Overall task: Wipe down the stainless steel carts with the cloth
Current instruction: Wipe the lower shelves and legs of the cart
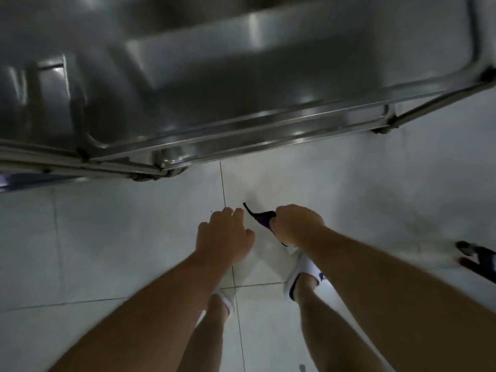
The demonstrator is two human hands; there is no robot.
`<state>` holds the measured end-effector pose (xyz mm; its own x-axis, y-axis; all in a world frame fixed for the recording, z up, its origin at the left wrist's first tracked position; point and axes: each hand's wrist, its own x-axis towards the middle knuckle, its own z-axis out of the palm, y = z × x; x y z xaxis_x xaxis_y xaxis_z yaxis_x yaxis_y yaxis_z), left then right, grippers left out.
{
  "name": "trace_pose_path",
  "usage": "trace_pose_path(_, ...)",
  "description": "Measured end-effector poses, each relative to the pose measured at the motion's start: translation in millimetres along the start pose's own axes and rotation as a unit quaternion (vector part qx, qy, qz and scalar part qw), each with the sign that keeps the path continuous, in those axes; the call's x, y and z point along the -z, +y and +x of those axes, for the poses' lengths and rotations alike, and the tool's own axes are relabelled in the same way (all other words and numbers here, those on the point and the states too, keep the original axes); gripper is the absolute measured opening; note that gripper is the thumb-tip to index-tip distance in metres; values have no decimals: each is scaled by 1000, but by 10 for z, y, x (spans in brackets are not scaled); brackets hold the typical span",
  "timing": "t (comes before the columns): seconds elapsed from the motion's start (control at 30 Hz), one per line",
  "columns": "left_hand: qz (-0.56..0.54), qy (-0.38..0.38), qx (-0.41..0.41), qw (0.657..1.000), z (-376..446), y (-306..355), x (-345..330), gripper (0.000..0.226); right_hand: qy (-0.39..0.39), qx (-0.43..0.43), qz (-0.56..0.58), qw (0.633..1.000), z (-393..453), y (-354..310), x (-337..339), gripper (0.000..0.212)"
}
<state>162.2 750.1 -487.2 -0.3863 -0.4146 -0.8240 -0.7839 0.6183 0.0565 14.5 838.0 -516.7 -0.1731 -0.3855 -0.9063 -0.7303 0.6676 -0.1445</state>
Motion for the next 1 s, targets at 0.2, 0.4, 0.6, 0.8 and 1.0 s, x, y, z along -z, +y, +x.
trace_pose_path(0.2,11,-2,-25,1000,-1124,885,998,54,45,-74,45,995,-1499,873,762,26)
trace_pose_path(0.4,-45,25,-68,996,-2146,2078,2036,56,101,-25,-14,994,-3050,1865,1636,78)
trace_pose_path(0.6,-15,73,-146,986,-2760,3149,2911,54,152,-49,-2,987,-4147,2641,2251,105)
trace_pose_path(0.8,110,124,-263,951,-2913,4138,3638,40,187,-143,39,971,-4709,3258,3003,66)
trace_pose_path(1.0,154,136,-385,900,-2935,5123,4339,46,231,-205,61,949,-5128,3843,3539,61)
